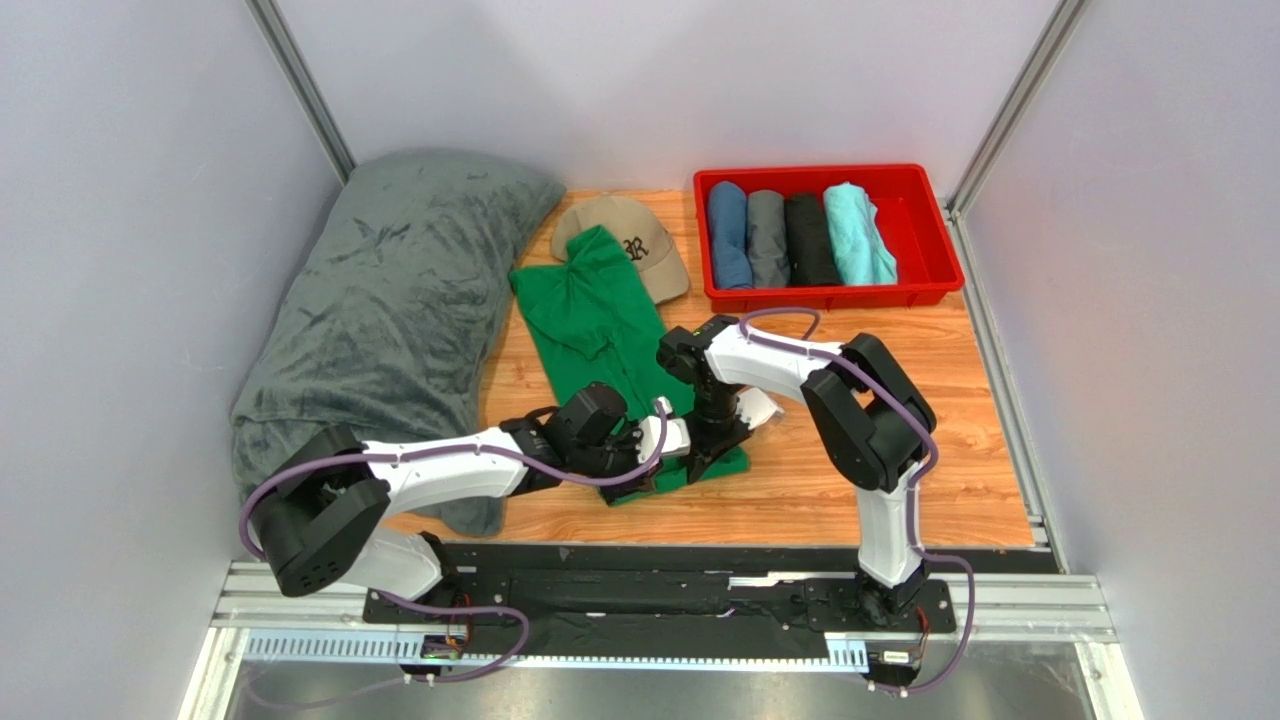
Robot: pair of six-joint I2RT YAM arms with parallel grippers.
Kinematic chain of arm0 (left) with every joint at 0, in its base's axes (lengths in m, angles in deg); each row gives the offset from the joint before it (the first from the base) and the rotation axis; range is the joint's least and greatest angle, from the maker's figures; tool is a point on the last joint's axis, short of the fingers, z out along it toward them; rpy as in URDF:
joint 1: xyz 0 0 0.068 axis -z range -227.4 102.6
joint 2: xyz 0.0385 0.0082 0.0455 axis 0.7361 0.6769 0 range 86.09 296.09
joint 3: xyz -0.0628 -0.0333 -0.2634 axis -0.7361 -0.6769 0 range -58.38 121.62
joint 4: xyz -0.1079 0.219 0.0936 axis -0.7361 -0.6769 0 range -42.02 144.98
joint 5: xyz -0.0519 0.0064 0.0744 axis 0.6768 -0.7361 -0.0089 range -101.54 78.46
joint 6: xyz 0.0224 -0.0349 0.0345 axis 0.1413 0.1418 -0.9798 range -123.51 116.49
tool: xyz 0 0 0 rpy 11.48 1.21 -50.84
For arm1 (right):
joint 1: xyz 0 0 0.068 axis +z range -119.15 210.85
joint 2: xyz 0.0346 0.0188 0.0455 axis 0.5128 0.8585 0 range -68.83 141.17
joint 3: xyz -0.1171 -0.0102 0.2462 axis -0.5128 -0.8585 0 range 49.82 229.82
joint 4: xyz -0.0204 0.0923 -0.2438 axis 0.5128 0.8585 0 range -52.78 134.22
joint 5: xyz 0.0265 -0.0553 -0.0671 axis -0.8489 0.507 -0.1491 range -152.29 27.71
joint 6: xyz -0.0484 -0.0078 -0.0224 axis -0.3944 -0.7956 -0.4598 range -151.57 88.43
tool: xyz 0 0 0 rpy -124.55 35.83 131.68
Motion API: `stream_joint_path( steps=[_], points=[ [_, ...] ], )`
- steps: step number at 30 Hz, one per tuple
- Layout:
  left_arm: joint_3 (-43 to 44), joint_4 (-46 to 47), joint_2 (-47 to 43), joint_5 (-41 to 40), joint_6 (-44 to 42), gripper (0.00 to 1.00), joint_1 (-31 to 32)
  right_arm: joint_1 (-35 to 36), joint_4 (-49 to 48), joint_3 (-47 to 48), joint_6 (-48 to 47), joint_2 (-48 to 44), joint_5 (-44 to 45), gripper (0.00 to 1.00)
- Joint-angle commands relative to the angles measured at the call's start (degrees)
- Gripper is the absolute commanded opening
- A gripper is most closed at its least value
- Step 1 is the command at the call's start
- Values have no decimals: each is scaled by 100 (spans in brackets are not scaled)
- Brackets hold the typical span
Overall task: Roll the t-shirts
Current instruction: Roll the T-shirt to the center of the board.
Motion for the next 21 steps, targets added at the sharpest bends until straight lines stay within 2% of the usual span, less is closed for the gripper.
stream_joint_path(
  steps=[1, 4, 11, 14, 19, 21],
  points=[
    [-120, 378, -245, 346, 74, 3, 16, 1, 57, 68, -107, 57, 345, 19],
    [-94, 378, -174, 399, 21, 0, 16, -34, 39, 24, -90, -127, 556, 38],
    [-471, 1124, -244, 127, 346, 0, 16, -297, -574, -617, -160, -988, 873, 47],
    [-498, 1318, -139, -22, 565, 0, 16, -298, -987, -968, -151, -1498, 1373, 55],
    [-507, 1617, 72, -49, 829, 0, 16, -184, -1621, -1557, -467, -2550, 2102, 56],
    [-551, 1696, 107, 12, 970, 0, 25, -26, -2156, -2136, -468, -2929, 2296, 58]
  ],
)
